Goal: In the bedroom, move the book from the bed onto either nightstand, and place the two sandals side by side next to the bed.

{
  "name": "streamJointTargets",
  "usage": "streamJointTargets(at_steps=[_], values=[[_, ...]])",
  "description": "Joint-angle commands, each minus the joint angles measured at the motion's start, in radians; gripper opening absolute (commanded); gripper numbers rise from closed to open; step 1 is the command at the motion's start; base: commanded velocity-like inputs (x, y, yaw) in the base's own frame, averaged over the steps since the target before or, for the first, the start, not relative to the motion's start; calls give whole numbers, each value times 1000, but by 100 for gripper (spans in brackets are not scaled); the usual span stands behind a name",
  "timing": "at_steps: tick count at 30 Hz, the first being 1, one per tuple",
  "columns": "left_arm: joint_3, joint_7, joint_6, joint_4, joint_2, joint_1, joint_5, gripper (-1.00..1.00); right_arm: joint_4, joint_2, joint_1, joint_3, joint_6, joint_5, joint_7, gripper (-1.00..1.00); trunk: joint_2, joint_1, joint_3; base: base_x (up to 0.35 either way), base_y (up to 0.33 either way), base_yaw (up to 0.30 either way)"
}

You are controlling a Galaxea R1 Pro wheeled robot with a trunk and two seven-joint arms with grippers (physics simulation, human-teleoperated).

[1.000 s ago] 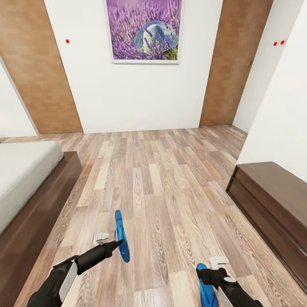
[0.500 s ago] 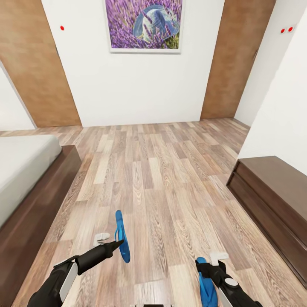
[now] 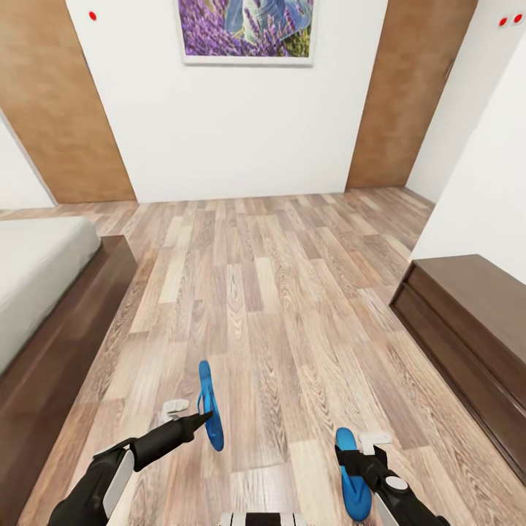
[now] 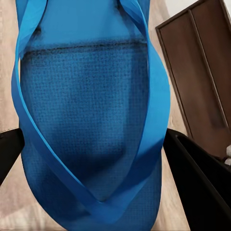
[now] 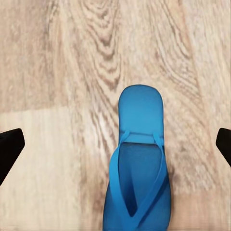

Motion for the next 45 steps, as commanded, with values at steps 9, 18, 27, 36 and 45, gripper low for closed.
streamJointTargets(at_steps=[9,18,27,36,45], values=[[1,-3,9,0,-1,0,7,-100,1,-2,-1,6,-4,-10,1,100,-2,4,-36,0,0,0],[1,-2,9,1,-1,0,7,-100,0,-2,-1,6,-4,-10,0,100,-5,8,-70,0,0,0],[1,-3,9,1,-1,0,7,-100,1,-2,-1,6,-4,-10,0,100,-7,12,-105,0,0,0],[1,-3,9,1,-1,0,7,-100,0,-2,-1,6,-4,-10,0,100,-9,16,-140,0,0,0],[1,-3,11,1,0,0,7,-100,-1,-2,-1,6,-4,-10,-1,100,-11,20,-175,0,0,0]])
